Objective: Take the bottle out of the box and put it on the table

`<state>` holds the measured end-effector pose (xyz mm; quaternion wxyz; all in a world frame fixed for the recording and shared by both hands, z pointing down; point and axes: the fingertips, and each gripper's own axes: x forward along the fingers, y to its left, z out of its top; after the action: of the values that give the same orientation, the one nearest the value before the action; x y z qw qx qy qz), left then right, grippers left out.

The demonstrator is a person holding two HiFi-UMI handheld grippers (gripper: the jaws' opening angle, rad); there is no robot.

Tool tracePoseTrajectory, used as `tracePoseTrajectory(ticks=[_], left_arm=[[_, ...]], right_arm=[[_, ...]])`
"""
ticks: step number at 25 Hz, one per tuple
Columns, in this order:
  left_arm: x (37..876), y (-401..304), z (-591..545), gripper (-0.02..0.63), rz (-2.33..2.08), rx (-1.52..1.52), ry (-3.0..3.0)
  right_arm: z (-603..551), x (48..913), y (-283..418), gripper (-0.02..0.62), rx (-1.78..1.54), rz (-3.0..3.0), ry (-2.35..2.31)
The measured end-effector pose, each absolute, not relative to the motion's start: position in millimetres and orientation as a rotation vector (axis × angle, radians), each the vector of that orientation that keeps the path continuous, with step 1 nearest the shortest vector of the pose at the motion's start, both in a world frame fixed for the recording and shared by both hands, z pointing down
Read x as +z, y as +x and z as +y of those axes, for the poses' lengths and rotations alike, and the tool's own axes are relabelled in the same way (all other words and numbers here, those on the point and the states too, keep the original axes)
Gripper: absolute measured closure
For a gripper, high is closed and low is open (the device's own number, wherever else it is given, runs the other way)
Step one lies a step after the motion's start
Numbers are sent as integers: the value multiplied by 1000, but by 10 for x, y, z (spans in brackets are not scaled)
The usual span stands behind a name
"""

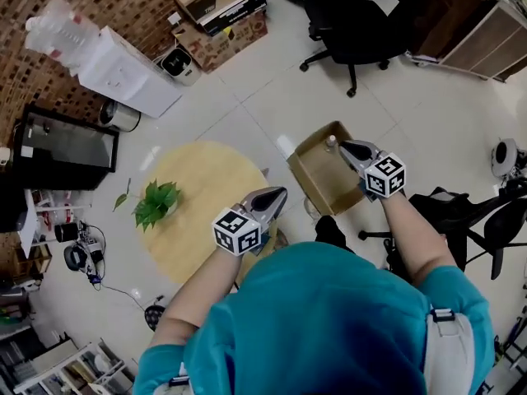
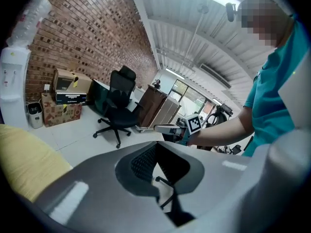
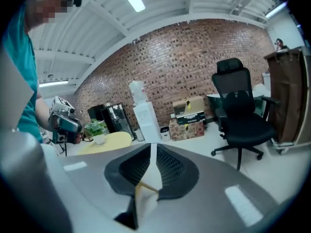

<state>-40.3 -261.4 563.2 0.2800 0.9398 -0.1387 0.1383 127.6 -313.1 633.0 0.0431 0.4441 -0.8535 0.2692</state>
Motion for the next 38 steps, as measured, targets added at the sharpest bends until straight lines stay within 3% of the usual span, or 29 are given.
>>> tracePoseTrajectory(ticks=[6, 13, 20, 32, 38], left_arm=[[7340, 392, -3436, 606, -369, 606, 2353], [9242, 998, -3646, 606, -304, 770, 2214], [11373, 676, -3519, 606, -332, 935, 2013], [13058, -31, -3238, 606, -371, 1096, 1825], [13365, -158, -3241, 606, -353, 1096, 1783]], right_arm=[[-3837, 8779, 1891, 520, 968, -2460, 1274], [-3889, 10779, 2026, 472, 1066, -2324, 1210], [-3783, 12653, 1520, 439, 1098, -2222, 1197], [-3514, 14293, 776, 436, 1174, -1981, 1116], [-3590, 14668, 651, 435, 1142, -1872, 1085]])
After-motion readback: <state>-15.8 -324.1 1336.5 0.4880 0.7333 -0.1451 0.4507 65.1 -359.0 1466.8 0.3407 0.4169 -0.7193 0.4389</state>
